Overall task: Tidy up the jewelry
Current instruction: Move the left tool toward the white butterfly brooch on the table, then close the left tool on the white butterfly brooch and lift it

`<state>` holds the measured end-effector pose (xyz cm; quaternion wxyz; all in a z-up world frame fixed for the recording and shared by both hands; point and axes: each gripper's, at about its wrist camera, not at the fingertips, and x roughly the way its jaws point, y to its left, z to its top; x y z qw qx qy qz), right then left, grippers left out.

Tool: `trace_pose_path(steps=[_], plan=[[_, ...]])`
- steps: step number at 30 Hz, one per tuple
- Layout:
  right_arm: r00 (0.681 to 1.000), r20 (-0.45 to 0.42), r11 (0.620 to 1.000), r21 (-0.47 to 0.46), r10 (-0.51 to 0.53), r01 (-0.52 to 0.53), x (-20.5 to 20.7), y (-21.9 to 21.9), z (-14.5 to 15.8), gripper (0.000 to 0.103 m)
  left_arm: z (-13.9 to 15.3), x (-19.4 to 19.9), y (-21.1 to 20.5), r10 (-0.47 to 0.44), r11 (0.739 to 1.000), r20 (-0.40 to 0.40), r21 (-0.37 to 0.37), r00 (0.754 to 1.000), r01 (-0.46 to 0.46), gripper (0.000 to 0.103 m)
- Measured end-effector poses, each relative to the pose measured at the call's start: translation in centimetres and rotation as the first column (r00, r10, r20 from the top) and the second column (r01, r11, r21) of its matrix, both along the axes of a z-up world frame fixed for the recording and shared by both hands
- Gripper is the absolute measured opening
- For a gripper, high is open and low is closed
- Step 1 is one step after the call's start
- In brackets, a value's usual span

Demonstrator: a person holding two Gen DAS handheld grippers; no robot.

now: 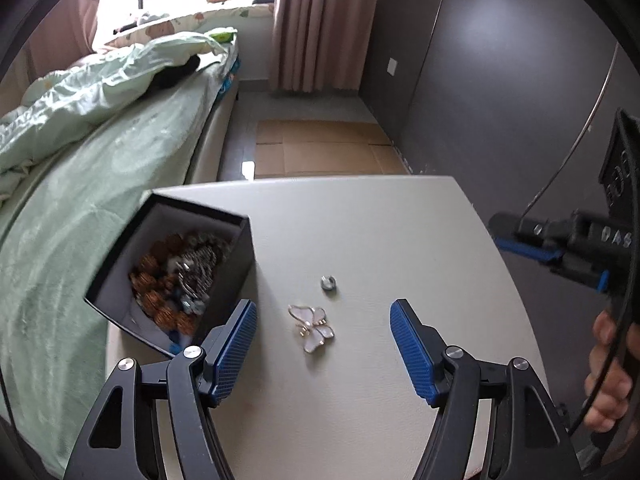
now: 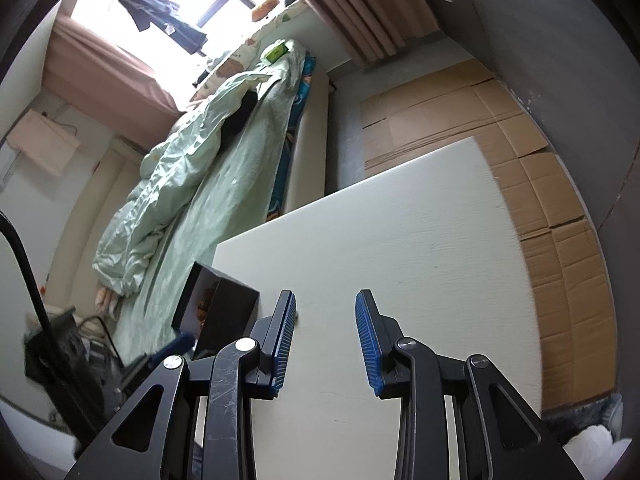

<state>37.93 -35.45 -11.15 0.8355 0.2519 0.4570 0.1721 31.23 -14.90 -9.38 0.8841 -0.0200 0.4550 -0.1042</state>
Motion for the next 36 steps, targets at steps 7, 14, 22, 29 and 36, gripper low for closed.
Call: trace_pose_path(steps=[7, 14, 22, 29, 36], plan=[[0.999, 0.004, 0.999, 0.033, -0.036, 0.036, -0.4, -1.8, 0.1, 0.032, -2.0, -0.5, -0.9, -0.04, 0.998, -0.008, 0.051, 0.999, 0.04, 0.07], [0.999, 0.01, 0.998, 0.045, -0.047, 0.047, -0.7, -2.6, 0.3, 0.032, -3.5, -1.1, -1.1, -0.084, 0.993, -0.019, 0.082, 0.996, 0.085, 0.068], [0.999, 0.01, 0.998, 0.053, -0.037, 0.037, -0.8, -2.6, 0.2, 0.032, -5.9, 0.5, -1.7, -0.104, 0.991, -0.07, 0.072, 0.992, 0.109, 0.048], [0.999, 0.013, 0.998, 0.051, -0.041, 0.04, -0.7, -2.7, 0.3, 0.032, -6.4, 0.5, -2.8, -0.155, 0.986, -0.079, 0.053, 0.985, 0.159, 0.034], [0.999, 0.01, 0.999, 0.042, -0.031, 0.03, -0.7, -2.4, 0.2, 0.032, -5.6, 0.5, -1.5, -0.11, 0.989, -0.066, 0.093, 0.992, 0.116, 0.036]])
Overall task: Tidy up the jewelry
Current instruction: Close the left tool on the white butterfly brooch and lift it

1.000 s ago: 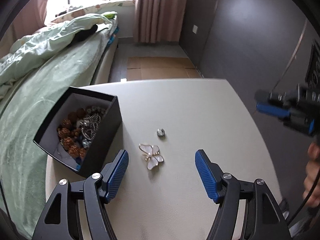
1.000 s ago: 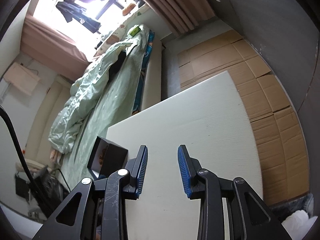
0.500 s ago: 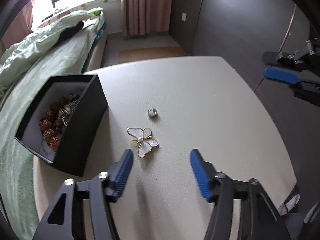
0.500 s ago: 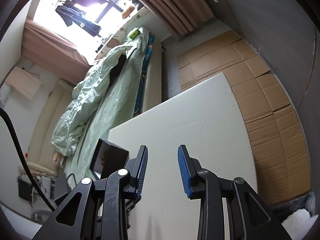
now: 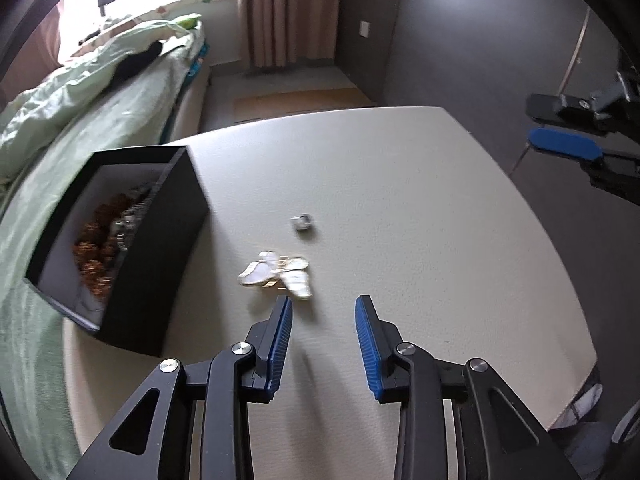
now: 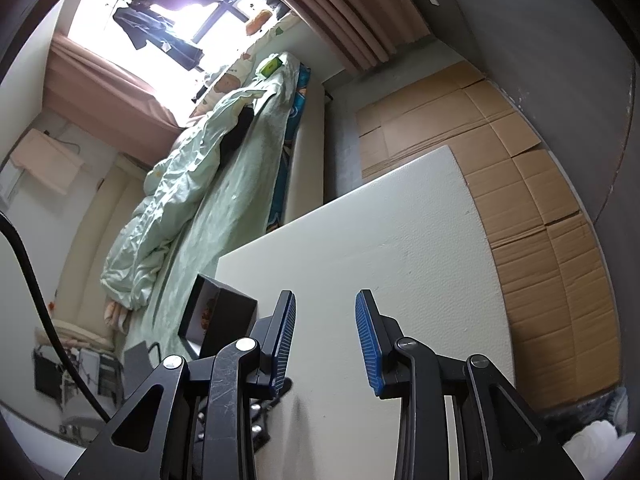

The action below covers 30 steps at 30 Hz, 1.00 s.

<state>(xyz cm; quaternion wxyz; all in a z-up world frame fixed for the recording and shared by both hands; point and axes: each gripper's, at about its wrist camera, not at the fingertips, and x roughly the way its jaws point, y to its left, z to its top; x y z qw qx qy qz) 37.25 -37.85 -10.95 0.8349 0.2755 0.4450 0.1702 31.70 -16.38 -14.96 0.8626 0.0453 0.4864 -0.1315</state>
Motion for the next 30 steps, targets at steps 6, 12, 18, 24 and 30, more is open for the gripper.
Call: trace_pose_path(steps=[6, 12, 18, 24, 30], plan=[[1.0, -0.003, 1.0, -0.006, 0.002, -0.002, 0.0, 0.2, 0.0, 0.032, -0.6, 0.6, 0.9, 0.004, 0.999, -0.011, 0.041, 1.0, -0.003, 0.059], [1.0, -0.007, 1.0, -0.017, 0.01, -0.011, 0.0, 0.6, 0.0, 0.032, -1.1, 1.4, 0.7, -0.042, 0.996, 0.013, 0.081, 0.999, 0.041, 0.059], [1.0, -0.012, 0.999, -0.031, 0.013, -0.013, 0.1, 0.7, -0.2, 0.032, -1.3, 2.4, 0.4, -0.075, 0.994, 0.023, 0.084, 0.997, 0.073, 0.057], [0.998, -0.025, 0.996, -0.063, 0.056, -0.057, 0.7, 2.4, -0.4, 0.032, -1.1, 2.0, 0.3, -0.079, 0.994, 0.035, 0.081, 0.996, 0.076, 0.043], [0.991, -0.045, 0.985, -0.113, 0.123, -0.128, 1.1, 4.9, -1.0, 0.032, 1.0, 1.2, 0.8, -0.072, 0.996, 0.074, 0.055, 0.995, 0.068, 0.043]])
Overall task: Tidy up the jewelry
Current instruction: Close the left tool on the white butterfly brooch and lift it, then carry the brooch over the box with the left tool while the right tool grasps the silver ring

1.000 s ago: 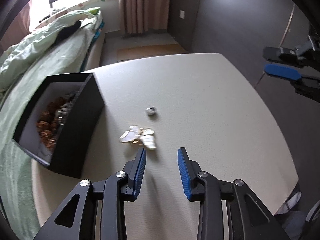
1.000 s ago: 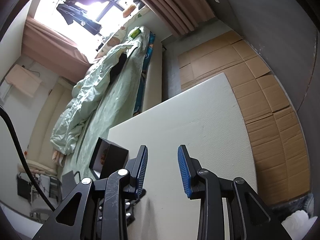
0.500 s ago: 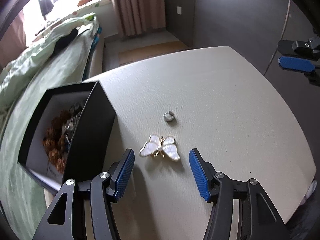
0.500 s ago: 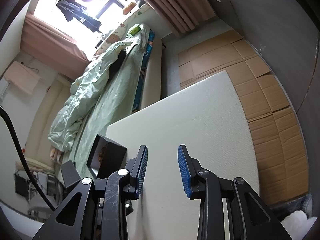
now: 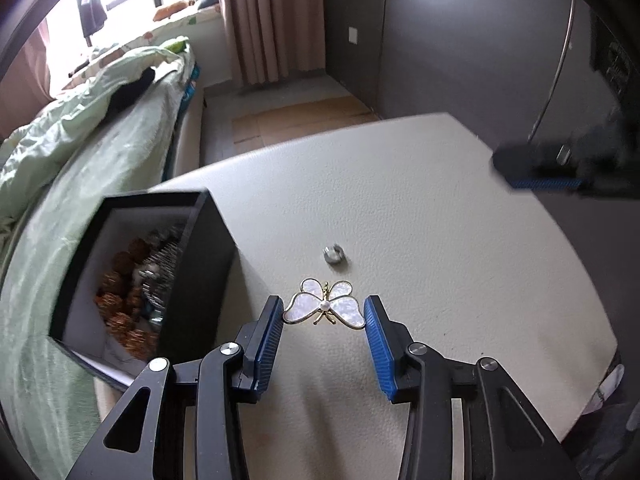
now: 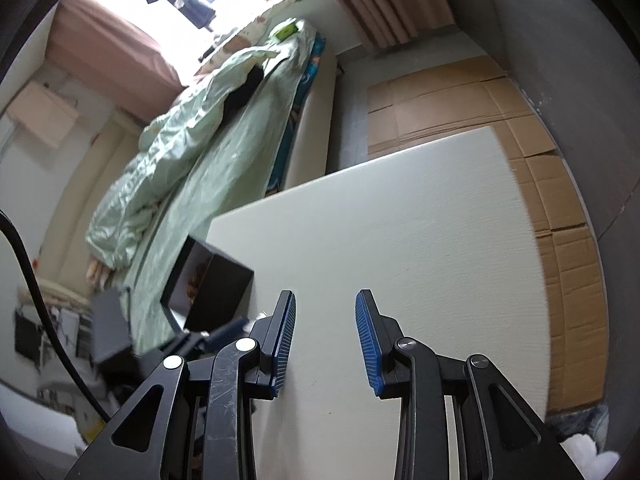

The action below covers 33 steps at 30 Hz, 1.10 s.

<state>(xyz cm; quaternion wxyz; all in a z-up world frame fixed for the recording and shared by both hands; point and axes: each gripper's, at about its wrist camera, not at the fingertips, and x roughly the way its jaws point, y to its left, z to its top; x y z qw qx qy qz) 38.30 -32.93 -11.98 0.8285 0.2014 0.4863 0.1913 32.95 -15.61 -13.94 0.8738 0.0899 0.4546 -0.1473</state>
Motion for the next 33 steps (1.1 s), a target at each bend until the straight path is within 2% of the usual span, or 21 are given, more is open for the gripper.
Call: trace_pose_path(steps=[13, 24, 26, 27, 28, 33], plan=[[0.992, -0.001, 0.988, -0.09, 0.124, -0.124, 0.4, 4.0, -1.4, 0.032, 5.3, 0.4, 4.6, 0.09, 0.992, 0.066, -0.09, 0.994, -0.084, 0.043], [0.986, -0.075, 0.971, -0.174, 0.152, -0.163, 2.6, 7.6, -3.5, 0.032, 6.8, 0.2, 9.4, 0.168, 0.978, 0.066, -0.14, 0.984, -0.158, 0.043], [0.985, -0.086, 0.97, -0.182, 0.148, -0.162, 2.9, 8.3, -3.8, 0.039, 6.9, 0.1, 10.1, 0.178, 0.975, 0.065, -0.143, 0.982, -0.168, 0.043], [0.986, -0.087, 0.966, -0.203, 0.143, -0.158, 3.0, 8.7, -3.9, 0.053, 7.0, 0.0, 10.6, 0.185, 0.974, 0.064, -0.146, 0.981, -0.174, 0.043], [0.987, -0.081, 0.961, -0.229, 0.139, -0.155, 3.1, 9.2, -3.9, 0.058, 7.0, -0.1, 11.0, 0.189, 0.973, 0.064, -0.148, 0.98, -0.178, 0.043], [0.987, -0.049, 0.946, -0.279, 0.156, -0.163, 3.5, 11.2, -3.4, 0.058, 7.0, -0.2, 13.2, 0.215, 0.967, 0.06, -0.155, 0.975, -0.204, 0.043]])
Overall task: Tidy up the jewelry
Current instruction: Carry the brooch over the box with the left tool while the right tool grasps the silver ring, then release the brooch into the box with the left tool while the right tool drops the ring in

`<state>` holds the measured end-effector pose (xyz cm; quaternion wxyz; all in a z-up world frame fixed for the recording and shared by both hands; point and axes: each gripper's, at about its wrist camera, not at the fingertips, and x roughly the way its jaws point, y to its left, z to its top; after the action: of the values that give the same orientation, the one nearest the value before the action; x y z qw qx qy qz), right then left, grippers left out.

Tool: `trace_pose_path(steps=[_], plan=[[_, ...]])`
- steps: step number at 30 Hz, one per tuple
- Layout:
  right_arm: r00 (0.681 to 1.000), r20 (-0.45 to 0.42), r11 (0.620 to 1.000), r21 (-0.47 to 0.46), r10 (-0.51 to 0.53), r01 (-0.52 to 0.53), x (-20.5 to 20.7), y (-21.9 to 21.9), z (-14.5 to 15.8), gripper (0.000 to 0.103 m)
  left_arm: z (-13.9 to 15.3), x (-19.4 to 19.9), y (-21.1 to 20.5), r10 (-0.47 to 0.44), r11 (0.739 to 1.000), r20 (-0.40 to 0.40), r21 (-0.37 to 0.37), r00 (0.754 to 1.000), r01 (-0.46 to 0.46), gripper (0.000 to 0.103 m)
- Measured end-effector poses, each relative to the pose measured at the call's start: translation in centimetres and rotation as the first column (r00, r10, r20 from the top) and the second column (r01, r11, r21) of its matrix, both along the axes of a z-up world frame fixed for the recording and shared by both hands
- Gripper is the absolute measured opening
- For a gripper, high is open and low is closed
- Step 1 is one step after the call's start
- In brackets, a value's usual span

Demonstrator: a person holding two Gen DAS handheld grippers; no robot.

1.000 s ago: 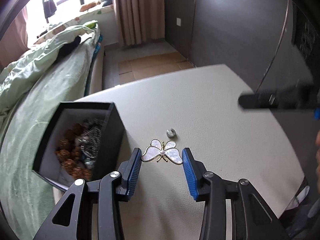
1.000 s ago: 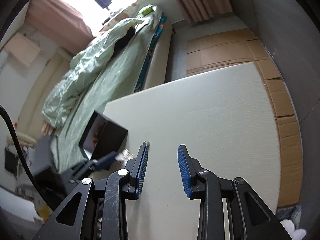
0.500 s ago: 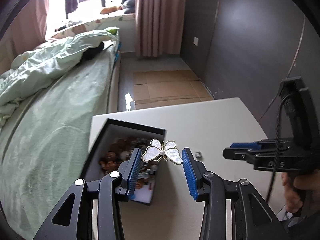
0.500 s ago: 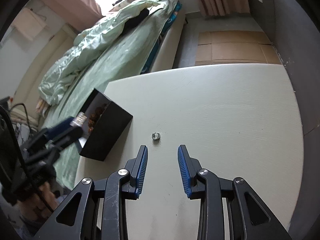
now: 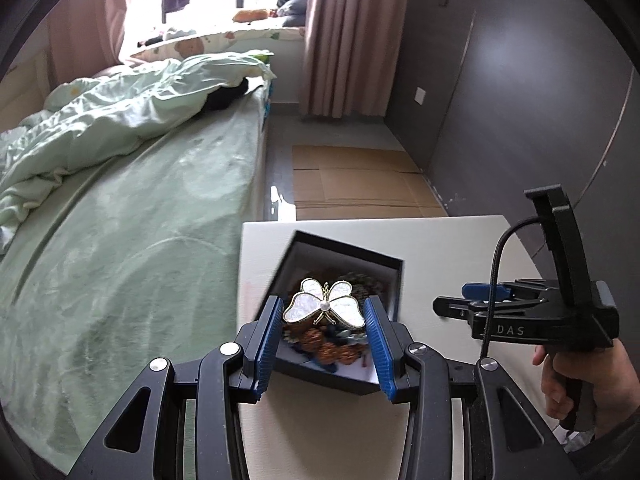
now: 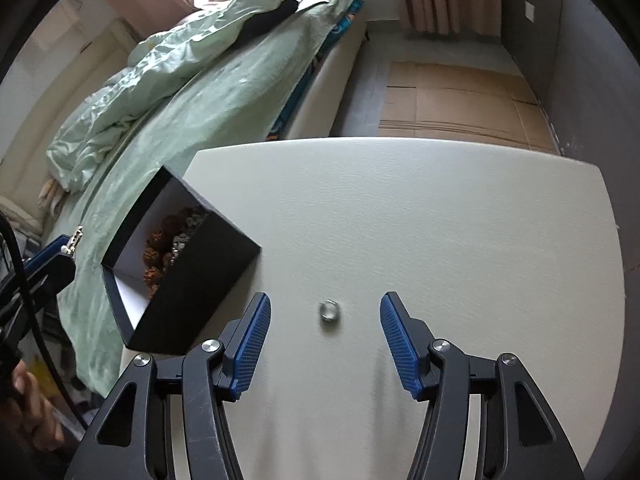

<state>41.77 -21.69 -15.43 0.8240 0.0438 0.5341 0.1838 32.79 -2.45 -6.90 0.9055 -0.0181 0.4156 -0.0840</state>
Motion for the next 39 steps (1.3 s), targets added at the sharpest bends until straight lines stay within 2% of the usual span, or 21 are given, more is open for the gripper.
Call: trace_pose_path(steps=[7, 11, 12, 14, 18, 21, 26, 29, 33, 39], plan=[[1.0, 0.001, 0.99, -0.141, 0.02, -0.019, 0.2, 1.6, -1.2, 0.039, 0.0, -0.1, 1.9, 0.029, 0.999, -0.006, -0.018, 1.0, -0.029, 0.043], [0.998, 0.04, 0.97, -0.243, 0.041, -0.03, -0.1, 2.4, -1.2, 0.025, -0.1, 0.0, 2.2, 0.034, 0.999, -0.008, -0.023, 0.999, -0.034, 0.043], [0.997, 0.049, 0.959, -0.28, 0.056, -0.04, -0.3, 2.8, -1.3, 0.017, -0.2, 0.0, 2.3, 0.035, 0.999, -0.01, -0.026, 0.999, -0.035, 0.043], [0.996, 0.047, 0.953, -0.296, 0.077, -0.06, -0.6, 3.5, -1.2, 0.014, -0.2, 0.1, 2.3, 0.033, 0.999, -0.012, -0.029, 0.999, -0.033, 0.043], [0.997, 0.038, 0.967, -0.245, 0.074, -0.063, -0.7, 3.5, -0.7, 0.014, -0.3, 0.3, 2.3, 0.026, 0.999, -0.017, -0.033, 1.0, -0.027, 0.043], [0.996, 0.077, 0.982, -0.184, 0.05, -0.036, -1.3, 3.0, 1.3, 0.014, -0.1, 0.3, 2.5, 0.026, 0.999, -0.016, -0.035, 1.0, -0.027, 0.043], [0.99, 0.136, 1.0, -0.014, 0.023, -0.022, -1.8, 2.6, 4.3, 0.014, 0.2, 0.6, 2.7, 0.031, 0.999, -0.014, -0.026, 0.999, -0.032, 0.043], [0.988, 0.154, 0.993, 0.106, 0.034, -0.05, -2.1, 3.1, 5.7, 0.014, 0.8, 1.0, 3.0, 0.025, 1.0, -0.013, -0.013, 1.0, -0.025, 0.043], [0.989, 0.144, 0.976, 0.203, 0.043, -0.073, -1.9, 4.2, 6.1, 0.014, 1.6, 1.4, 3.4, 0.021, 1.0, -0.008, 0.003, 1.0, -0.021, 0.043], [0.993, 0.11, 0.958, 0.278, 0.048, -0.077, -1.1, 7.0, 5.0, 0.014, 2.4, 1.8, 3.7, 0.009, 1.0, -0.002, 0.022, 1.0, -0.009, 0.043]])
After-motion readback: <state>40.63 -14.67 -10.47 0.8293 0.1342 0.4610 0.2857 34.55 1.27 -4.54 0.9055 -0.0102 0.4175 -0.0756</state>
